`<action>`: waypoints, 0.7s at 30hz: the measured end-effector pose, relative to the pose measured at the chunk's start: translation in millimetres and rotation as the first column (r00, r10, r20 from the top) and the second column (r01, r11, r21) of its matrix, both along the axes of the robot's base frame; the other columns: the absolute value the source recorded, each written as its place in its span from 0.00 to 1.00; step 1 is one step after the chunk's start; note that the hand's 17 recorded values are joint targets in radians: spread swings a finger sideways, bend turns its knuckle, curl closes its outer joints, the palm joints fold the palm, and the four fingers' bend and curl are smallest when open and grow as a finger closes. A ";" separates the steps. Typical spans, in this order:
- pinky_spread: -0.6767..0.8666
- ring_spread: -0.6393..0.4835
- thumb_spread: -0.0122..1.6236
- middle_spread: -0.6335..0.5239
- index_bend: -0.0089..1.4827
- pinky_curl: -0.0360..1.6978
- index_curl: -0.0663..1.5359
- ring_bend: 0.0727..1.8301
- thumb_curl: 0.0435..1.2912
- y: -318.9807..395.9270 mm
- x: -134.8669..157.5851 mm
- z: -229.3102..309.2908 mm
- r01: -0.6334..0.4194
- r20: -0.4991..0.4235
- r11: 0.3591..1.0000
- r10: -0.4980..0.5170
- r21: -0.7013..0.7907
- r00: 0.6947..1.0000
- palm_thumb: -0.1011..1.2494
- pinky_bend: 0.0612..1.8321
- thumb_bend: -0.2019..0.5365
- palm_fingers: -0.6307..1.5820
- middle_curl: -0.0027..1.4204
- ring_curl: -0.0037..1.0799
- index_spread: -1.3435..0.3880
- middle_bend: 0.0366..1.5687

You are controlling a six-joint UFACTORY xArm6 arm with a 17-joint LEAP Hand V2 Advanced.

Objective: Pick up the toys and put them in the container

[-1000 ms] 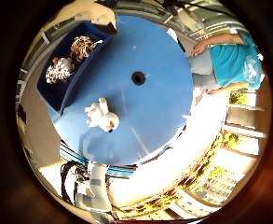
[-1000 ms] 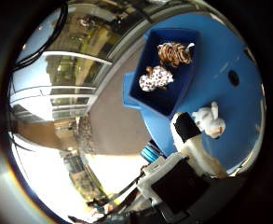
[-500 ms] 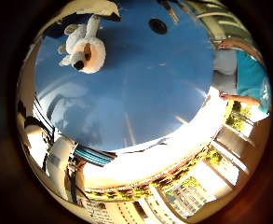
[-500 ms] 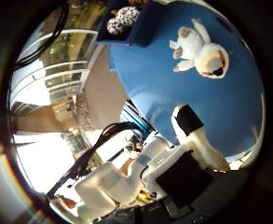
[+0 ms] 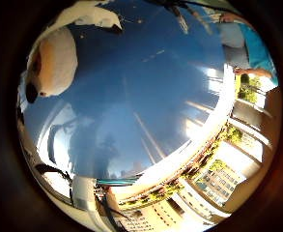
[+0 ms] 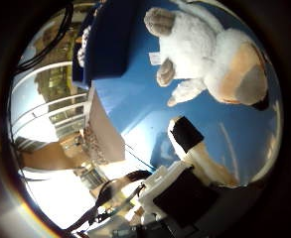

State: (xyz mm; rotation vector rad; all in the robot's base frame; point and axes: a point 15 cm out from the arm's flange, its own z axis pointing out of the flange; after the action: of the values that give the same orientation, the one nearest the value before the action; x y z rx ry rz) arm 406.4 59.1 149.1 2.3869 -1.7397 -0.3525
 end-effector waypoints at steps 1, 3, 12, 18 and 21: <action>0.75 0.85 0.71 0.69 0.10 0.23 0.20 0.23 0.29 4.5 2.5 -2.5 0.009 0.002 1.000 -0.009 -0.008 1.000 0.47 0.35 0.23 0.36 0.22 0.30 0.76 0.10; 0.75 0.85 0.70 0.68 0.09 0.22 0.20 0.25 0.29 6.5 9.8 -8.6 0.031 0.005 0.999 -0.031 -0.028 1.000 0.46 0.35 0.23 0.39 0.23 0.31 0.78 0.11; 0.71 0.69 0.68 0.48 0.09 0.25 0.14 0.57 0.30 -2.6 23.6 -14.5 0.033 0.027 0.984 -0.028 -0.174 0.999 0.55 0.38 0.27 0.59 0.39 0.50 0.69 0.42; 0.68 0.59 0.65 0.39 0.26 0.32 0.13 0.72 0.35 -4.8 25.9 -6.6 0.012 0.043 0.983 -0.004 -0.182 0.999 0.67 0.47 0.28 0.64 0.52 0.65 0.58 0.57; 0.67 0.55 0.64 0.35 0.36 0.39 0.13 0.74 0.38 -14.9 26.7 -2.3 0.023 0.045 0.985 -0.015 -0.174 0.999 0.72 0.60 0.27 0.69 0.59 0.68 0.52 0.62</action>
State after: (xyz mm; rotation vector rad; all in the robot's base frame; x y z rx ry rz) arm 433.1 44.1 146.7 2.2725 -1.7346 -0.1440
